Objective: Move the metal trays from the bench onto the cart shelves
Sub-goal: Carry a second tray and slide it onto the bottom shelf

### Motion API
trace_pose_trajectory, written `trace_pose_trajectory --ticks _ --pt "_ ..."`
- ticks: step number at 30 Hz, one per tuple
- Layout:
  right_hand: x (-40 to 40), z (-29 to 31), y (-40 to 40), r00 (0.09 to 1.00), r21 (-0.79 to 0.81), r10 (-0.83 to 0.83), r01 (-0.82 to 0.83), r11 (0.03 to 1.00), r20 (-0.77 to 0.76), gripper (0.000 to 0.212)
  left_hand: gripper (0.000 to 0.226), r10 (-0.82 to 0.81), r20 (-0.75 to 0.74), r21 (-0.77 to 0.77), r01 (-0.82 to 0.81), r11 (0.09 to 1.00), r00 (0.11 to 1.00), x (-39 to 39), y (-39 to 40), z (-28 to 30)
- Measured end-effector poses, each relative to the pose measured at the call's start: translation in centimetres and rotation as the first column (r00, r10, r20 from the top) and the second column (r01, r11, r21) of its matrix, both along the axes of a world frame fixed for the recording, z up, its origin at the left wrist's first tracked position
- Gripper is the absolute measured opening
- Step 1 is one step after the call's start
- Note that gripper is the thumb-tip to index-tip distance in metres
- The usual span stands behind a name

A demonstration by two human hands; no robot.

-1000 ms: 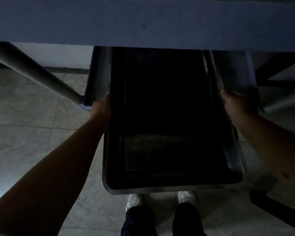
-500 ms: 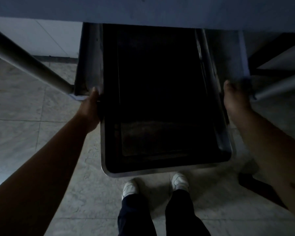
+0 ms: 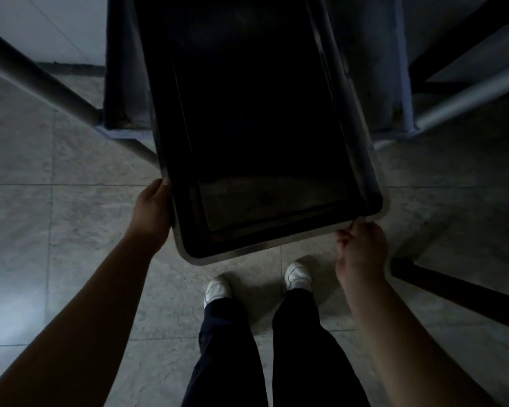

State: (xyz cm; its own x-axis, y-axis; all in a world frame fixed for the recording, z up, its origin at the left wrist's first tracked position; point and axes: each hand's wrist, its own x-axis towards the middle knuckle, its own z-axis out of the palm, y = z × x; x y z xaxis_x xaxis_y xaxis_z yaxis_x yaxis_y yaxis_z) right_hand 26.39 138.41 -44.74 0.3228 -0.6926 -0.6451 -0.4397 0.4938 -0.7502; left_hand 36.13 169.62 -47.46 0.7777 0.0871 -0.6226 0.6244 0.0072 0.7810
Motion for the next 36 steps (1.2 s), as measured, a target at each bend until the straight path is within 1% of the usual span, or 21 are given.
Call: trace_pose_trajectory --ticks 4,7,9,13,15,18,20,21,22,24,25,26,28,29,30,31,32,33,34,35,36 --pt "3.4 -0.5 -4.8 0.998 -0.064 0.059 -0.060 0.996 -0.015 0.022 0.036 -0.063 -0.024 -0.129 0.059 0.990 0.998 -2.2 -2.0 -0.2" --pt "6.2 -1.0 -8.6 0.998 -0.125 0.053 -0.056 0.991 -0.026 0.025 0.031 -0.121 -0.033 -0.151 0.115 0.982 0.992 -3.3 -5.0 -0.5" --pt "7.8 -1.1 -11.1 0.991 -0.156 0.101 -0.113 0.981 -0.084 0.028 0.028 -0.139 -0.039 -0.151 0.131 0.980 0.990 -3.9 -7.4 -0.7" --pt "10.7 -1.6 -14.7 0.974 -0.125 0.187 -0.203 0.971 -0.128 0.027 0.026 -0.085 -0.038 -0.177 0.077 0.981 0.996 -5.0 -10.5 -1.0" --pt "12.0 -2.2 -15.5 0.967 -0.093 0.239 -0.246 0.965 -0.086 0.020 0.025 -0.046 -0.033 -0.195 0.038 0.980 0.998 -5.4 -11.0 -0.9" --pt "15.5 -2.7 -16.2 0.947 -0.116 0.322 -0.321 0.940 -0.013 0.015 0.025 -0.032 -0.021 -0.217 0.026 0.976 0.999 -5.5 -12.1 -0.2" --pt "18.4 -3.1 -16.4 0.935 -0.130 0.353 -0.353 0.927 -0.017 0.023 0.024 -0.033 -0.002 -0.222 0.031 0.975 0.999 -5.1 -13.5 0.5" --pt "19.5 -3.3 -16.4 0.924 -0.153 0.377 -0.383 0.911 -0.069 0.033 0.023 -0.024 0.005 -0.221 0.025 0.975 1.000 -4.8 -14.3 0.9" --pt "20.0 -3.2 -16.0 0.896 -0.212 0.409 -0.440 0.873 -0.176 0.042 0.022 -0.004 0.003 -0.226 0.005 0.974 1.000 -4.4 -15.1 1.1" --pt "18.5 -2.5 -14.8 0.803 -0.389 0.429 -0.582 0.714 -0.413 0.051 0.022 0.063 -0.032 -0.258 -0.070 0.964 0.997 -3.5 -17.1 1.3" --pt "16.6 -1.9 -13.9 0.781 -0.481 0.441 -0.621 0.619 -0.441 0.050 0.022 0.099 -0.058 -0.279 -0.111 0.954 0.993 -3.0 -18.2 1.2" --pt "14.1 -1.4 -12.7 0.771 -0.563 0.482 -0.634 0.530 -0.416 0.046 0.022 0.127 -0.085 -0.301 -0.147 0.942 0.988 -2.5 -19.5 1.2" --pt "9.1 -0.5 -10.0 0.716 -0.723 0.573 -0.630 0.285 -0.398 0.037 0.022 0.154 -0.129 -0.330 -0.189 0.925 0.980 -1.3 -22.0 1.1" --pt "7.5 -0.4 -8.9 0.665 -0.756 0.592 -0.640 0.137 -0.455 0.035 0.022 0.150 -0.147 -0.345 -0.193 0.919 0.978 -0.7 -23.3 1.1" --pt "6.9 -0.5 -8.0 0.584 -0.744 0.609 -0.668 -0.015 -0.537 0.037 0.023 0.133 -0.164 -0.364 -0.186 0.913 0.977 0.0 -24.4 1.2" --pt "6.9 -0.9 -7.4 0.492 -0.698 0.623 -0.705 -0.126 -0.609 0.039 0.025 0.104 -0.173 -0.385 -0.164 0.908 0.979 0.6 -25.2 1.3" --pt "7.4 -1.2 -7.0 0.417 -0.650 0.640 -0.740 -0.173 -0.646 0.039 0.028 0.060 -0.168 -0.400 -0.124 0.908 0.984 1.1 -25.7 1.4" --pt "8.3 -1.6 -6.9 0.374 -0.617 0.662 -0.768 -0.172 -0.650 0.035 0.030 0.002 -0.157 -0.389 -0.064 0.919 0.988 1.6 -25.9 1.6" --pt "9.2 -1.9 -7.0 0.361 -0.609 0.678 -0.777 -0.161 -0.641 0.030 0.030 -0.072 -0.131 -0.325 0.026 0.945 0.989 2.0 -25.6 1.8" --pt "9.9 -2.3 -7.3 0.368 -0.622 0.687 -0.768 -0.155 -0.626 0.027 0.030 -0.158 -0.081 -0.170 0.142 0.975 0.984 2.3 -24.8 1.9" --pt "10.5 -2.7 -7.9 0.382 -0.641 0.692 -0.752 -0.154 -0.613 0.027 0.030 -0.260 0.016 0.075 0.258 0.963 0.965 2.6 -23.5 2.0"
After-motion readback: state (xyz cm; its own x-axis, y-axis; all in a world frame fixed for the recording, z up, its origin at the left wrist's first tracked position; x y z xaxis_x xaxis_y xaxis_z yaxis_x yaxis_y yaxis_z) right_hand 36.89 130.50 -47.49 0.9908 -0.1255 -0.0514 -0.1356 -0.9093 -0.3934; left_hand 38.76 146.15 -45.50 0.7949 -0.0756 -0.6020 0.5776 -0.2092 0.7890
